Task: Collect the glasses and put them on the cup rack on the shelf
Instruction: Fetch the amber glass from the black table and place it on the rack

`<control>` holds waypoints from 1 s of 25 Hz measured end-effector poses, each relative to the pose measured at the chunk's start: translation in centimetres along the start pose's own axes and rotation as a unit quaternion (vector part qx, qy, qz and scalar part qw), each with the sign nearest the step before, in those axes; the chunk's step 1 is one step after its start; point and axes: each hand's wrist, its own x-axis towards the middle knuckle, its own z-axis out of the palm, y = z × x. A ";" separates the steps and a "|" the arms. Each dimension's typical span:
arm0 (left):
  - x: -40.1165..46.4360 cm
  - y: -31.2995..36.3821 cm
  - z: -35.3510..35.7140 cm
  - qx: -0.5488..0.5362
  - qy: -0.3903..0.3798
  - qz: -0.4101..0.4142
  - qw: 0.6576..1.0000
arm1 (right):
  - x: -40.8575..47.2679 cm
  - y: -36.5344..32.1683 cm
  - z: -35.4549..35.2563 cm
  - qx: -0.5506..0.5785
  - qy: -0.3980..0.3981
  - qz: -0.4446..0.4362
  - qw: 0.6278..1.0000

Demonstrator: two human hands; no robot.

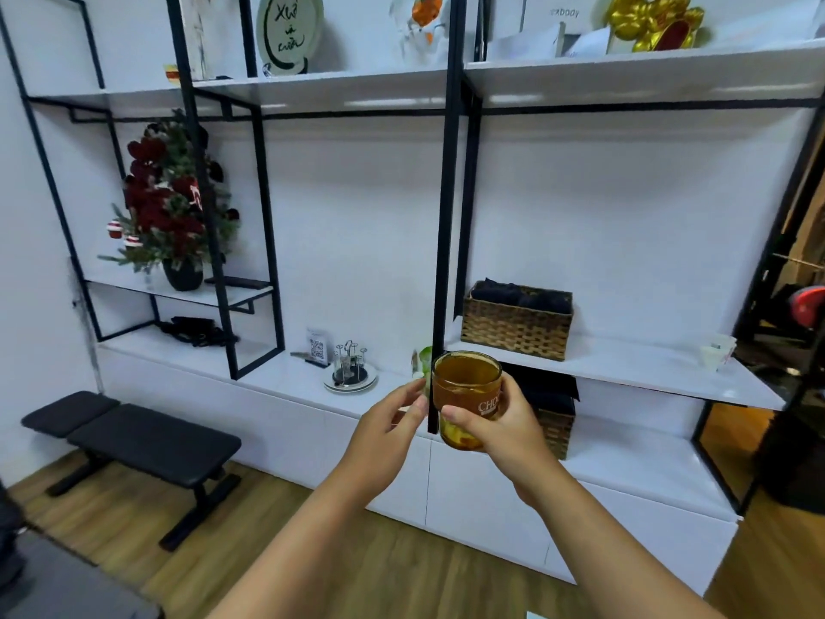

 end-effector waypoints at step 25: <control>44.1 -18.1 -7.1 0.059 0.227 -0.038 0.971 | 49.1 17.6 16.8 0.077 -0.224 -0.037 0.971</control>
